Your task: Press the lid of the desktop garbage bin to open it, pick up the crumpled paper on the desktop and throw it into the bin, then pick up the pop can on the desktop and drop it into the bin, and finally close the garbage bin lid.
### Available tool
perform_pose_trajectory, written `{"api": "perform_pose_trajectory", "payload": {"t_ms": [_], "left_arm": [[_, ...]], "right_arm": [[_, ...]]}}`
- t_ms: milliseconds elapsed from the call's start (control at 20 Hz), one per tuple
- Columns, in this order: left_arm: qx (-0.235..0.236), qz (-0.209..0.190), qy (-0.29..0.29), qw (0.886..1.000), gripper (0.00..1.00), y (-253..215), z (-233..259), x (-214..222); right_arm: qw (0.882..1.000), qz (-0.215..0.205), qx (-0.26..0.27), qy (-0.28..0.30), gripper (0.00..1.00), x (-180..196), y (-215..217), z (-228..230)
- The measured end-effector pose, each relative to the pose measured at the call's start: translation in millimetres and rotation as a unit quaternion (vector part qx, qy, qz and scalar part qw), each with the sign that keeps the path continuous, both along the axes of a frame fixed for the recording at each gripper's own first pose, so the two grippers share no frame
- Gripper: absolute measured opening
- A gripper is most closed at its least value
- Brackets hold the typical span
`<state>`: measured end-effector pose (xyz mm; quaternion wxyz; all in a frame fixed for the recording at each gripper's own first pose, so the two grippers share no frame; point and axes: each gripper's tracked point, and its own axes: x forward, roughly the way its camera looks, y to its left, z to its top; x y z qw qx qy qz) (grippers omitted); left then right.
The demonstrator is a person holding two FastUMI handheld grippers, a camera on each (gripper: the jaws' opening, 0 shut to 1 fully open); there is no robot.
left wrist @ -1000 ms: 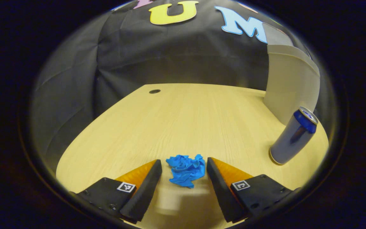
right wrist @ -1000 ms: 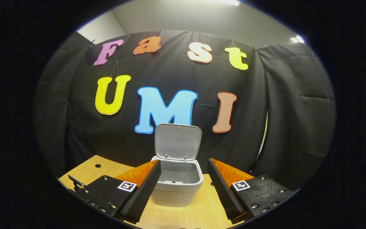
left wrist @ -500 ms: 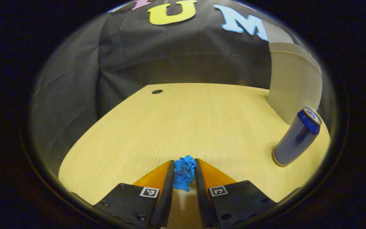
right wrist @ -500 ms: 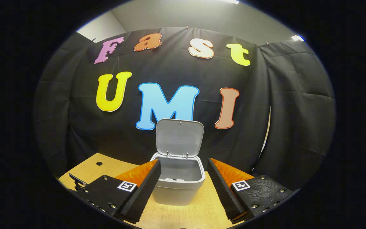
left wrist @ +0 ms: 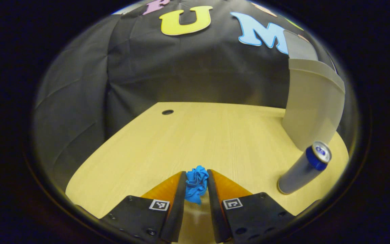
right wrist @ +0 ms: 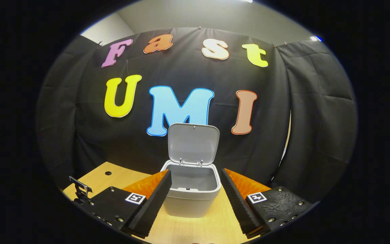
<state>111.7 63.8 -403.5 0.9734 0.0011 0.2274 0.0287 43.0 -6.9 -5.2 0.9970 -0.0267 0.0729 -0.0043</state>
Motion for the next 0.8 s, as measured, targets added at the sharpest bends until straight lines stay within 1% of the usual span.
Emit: {"api": "perform_pose_trajectory", "payload": {"t_ms": [50, 150, 200, 300, 450, 500, 550, 600, 700, 800], "left_arm": [[0.002, -0.003, -0.009, 1.000, 0.45, -2, 9, 4], [0.010, -0.015, -0.026, 1.000, 0.41, -8, 28, 12], [0.014, -0.020, -0.035, 0.999, 0.46, -11, 36, 16], [0.020, -0.030, -0.050, 0.998, 0.43, -19, 54, 22], [0.018, -0.046, -0.069, 0.996, 0.43, -37, 78, 29], [0.017, -0.051, -0.075, 0.996, 0.45, -42, 85, 31], [0.016, -0.054, -0.080, 0.995, 0.42, -47, 92, 33], [0.017, -0.059, -0.087, 0.994, 0.45, -51, 100, 36], [0.018, -0.072, -0.101, 0.992, 0.45, -63, 118, 42], [0.017, -0.083, -0.115, 0.990, 0.41, -75, 136, 48]], "right_arm": [[1.000, -0.002, 0.004, 0.001, 0.94, -1, -2, -2], [1.000, -0.006, 0.009, 0.003, 0.94, -3, -6, -4], [1.000, -0.008, 0.011, 0.003, 0.94, -4, -9, -4], [1.000, -0.014, 0.014, 0.003, 0.94, -6, -14, -6], [1.000, -0.022, 0.020, 0.006, 0.94, -9, -22, -10], [0.999, -0.025, 0.021, 0.007, 0.94, -11, -24, -11], [0.999, -0.028, 0.023, 0.008, 0.94, -12, -27, -13], [0.999, -0.031, 0.024, 0.008, 0.94, -14, -29, -14], [0.999, -0.038, 0.025, 0.010, 0.94, -16, -34, -18], [0.998, -0.046, 0.029, 0.012, 0.94, -18, -41, -22]]}}
